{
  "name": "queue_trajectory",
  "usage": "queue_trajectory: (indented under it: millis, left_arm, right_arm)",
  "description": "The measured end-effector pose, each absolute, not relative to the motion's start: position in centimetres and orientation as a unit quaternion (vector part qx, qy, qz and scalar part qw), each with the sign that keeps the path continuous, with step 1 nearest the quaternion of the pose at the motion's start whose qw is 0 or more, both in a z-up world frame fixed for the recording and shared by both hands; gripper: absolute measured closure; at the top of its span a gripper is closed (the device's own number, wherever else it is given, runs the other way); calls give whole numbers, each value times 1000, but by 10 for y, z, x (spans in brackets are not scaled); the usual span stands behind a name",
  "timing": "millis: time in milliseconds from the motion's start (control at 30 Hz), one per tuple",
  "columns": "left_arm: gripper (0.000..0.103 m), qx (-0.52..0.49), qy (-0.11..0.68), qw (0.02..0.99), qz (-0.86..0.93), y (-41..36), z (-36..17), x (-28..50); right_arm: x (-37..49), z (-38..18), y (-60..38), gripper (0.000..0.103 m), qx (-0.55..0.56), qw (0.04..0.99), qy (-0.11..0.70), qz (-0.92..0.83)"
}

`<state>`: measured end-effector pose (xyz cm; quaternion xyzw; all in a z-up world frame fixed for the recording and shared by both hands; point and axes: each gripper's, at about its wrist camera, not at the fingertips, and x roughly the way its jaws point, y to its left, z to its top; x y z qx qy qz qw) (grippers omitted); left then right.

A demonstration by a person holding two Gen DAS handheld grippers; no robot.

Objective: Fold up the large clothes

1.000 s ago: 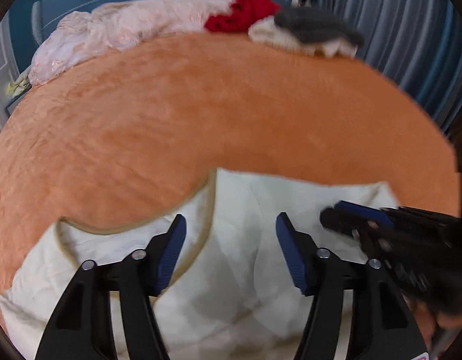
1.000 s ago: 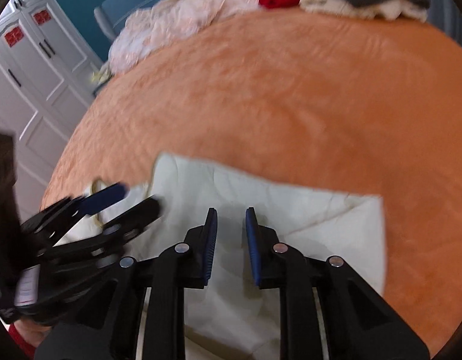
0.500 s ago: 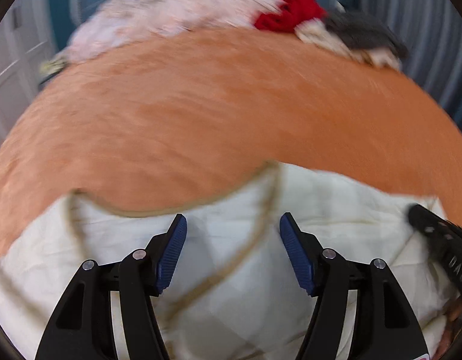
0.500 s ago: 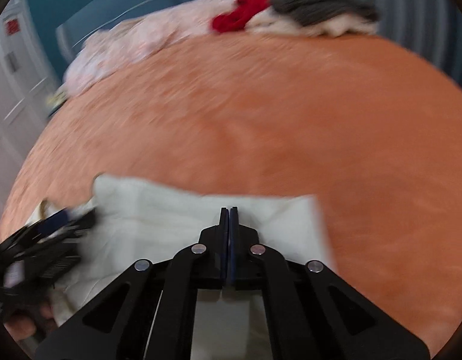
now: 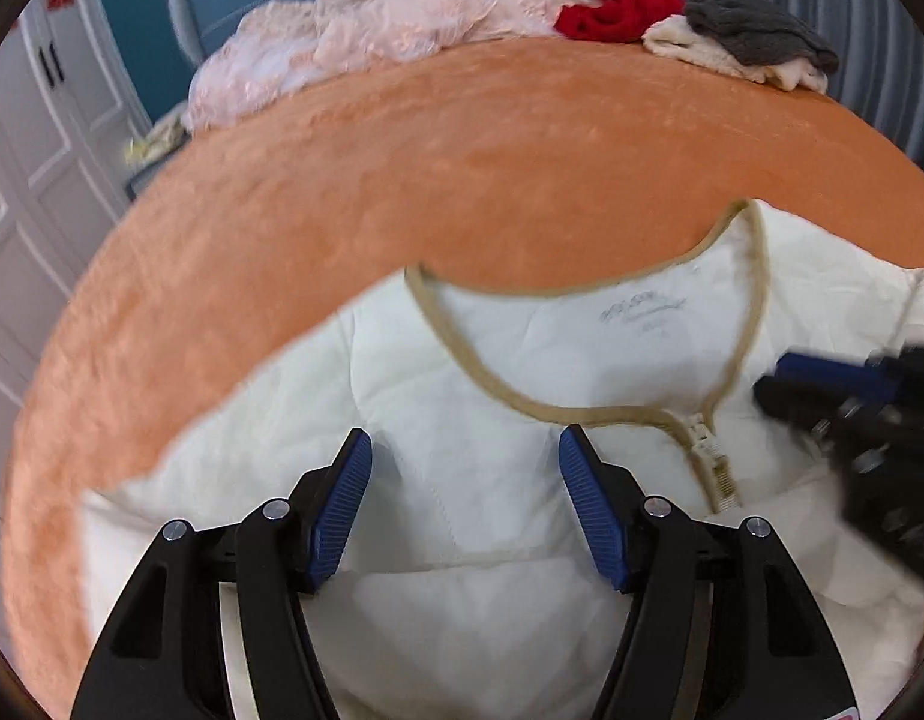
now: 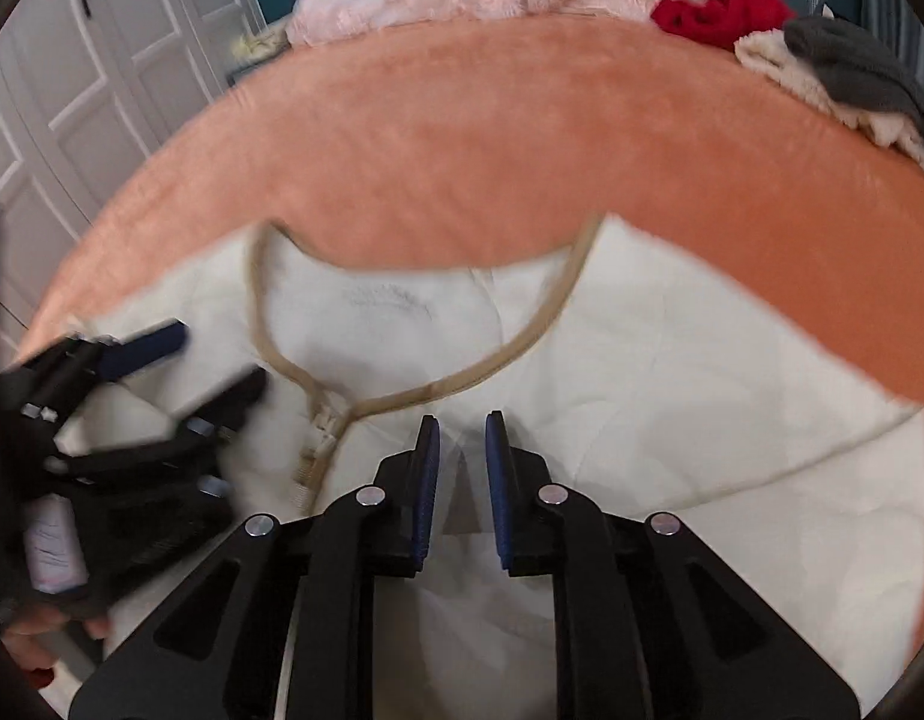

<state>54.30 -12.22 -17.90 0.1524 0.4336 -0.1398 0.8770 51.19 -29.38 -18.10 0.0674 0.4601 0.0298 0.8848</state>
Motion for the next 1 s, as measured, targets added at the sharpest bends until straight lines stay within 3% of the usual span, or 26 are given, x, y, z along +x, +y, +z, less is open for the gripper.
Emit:
queue_trajectory:
  millis: [233,733,800,867,933,1000]
  left_arm:
    - [25,133,416,891,-123,-119,-190,544]
    - [14,133,420,894,-84,-117,-186,547]
    - [17,131,420,898,-25,-104,-164,534]
    - [18,90,419,903,-33,-80,-140,510]
    - [17,76,425,901,-45,-55,-120,475]
    - [17,77,431,897,-58,-29,-107,434]
  right_arm:
    - [508,-187,-296,90,86,897,433,21]
    - [512,-179,-301,90,92,904,418,-13]
    - [485,-147,-315,84,91,914,384,-98]
    - [441,-112,-342,70,151,920,346,-102]
    - [394,-89,-361,69,167,920,340,-96]
    - [323,-71,-377,57,149,922,346,-91]
